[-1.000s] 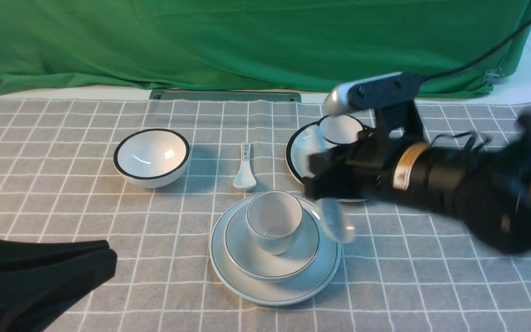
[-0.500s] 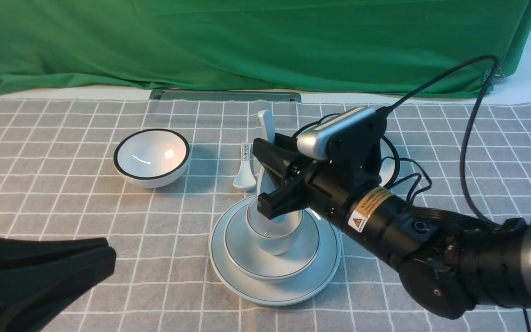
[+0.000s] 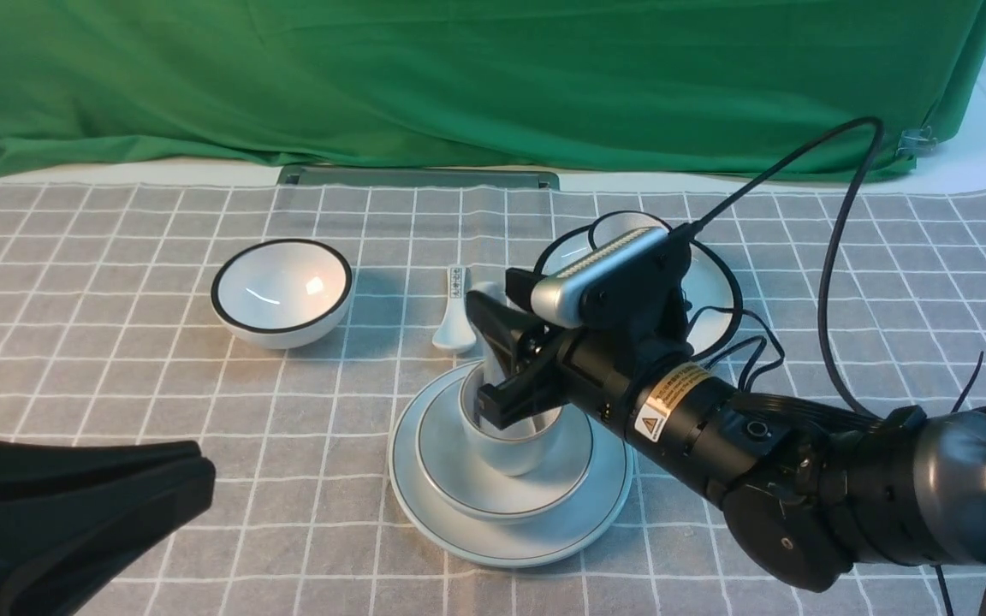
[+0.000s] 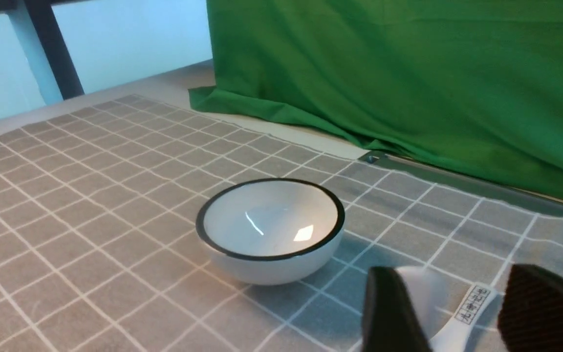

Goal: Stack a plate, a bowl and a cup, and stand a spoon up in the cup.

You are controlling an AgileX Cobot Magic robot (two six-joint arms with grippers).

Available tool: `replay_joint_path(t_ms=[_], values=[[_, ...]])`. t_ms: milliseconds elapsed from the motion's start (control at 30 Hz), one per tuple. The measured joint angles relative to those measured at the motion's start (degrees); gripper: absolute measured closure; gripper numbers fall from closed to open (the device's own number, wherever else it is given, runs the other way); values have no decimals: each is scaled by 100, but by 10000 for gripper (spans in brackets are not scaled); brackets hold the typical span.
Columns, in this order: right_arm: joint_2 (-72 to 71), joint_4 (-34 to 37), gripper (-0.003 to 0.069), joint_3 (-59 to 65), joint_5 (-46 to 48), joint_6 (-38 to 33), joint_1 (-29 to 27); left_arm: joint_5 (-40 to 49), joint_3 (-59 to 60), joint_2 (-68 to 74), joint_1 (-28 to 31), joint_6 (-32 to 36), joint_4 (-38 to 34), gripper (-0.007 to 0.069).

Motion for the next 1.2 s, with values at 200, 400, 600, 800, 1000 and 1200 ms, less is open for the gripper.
replay_joint_path(t_ms=[200, 400, 600, 800, 1000, 1200], values=[[-169, -12, 259, 5, 67, -1, 0, 0, 0, 0, 0, 146, 50, 615], [-1635, -24, 462, 132, 2380, 279, 304, -411, 303, -234, 0, 168, 28, 615], [-3194, -39, 582, 408, 4742, 121, 601, -1903, 1540, -1075, 0, 138, -275, 615], [-4529, -39, 601, 958, 6233, 385, 662, -3072, 2491, -1497, 0, 125, -286, 615], [-5268, -39, 596, 1256, 6863, 520, 669, -3335, 2903, -1517, 0, 125, -286, 615], [-5335, -39, 573, 1266, 6820, 531, 673, -3218, 3236, -1527, 0, 125, -289, 615]])
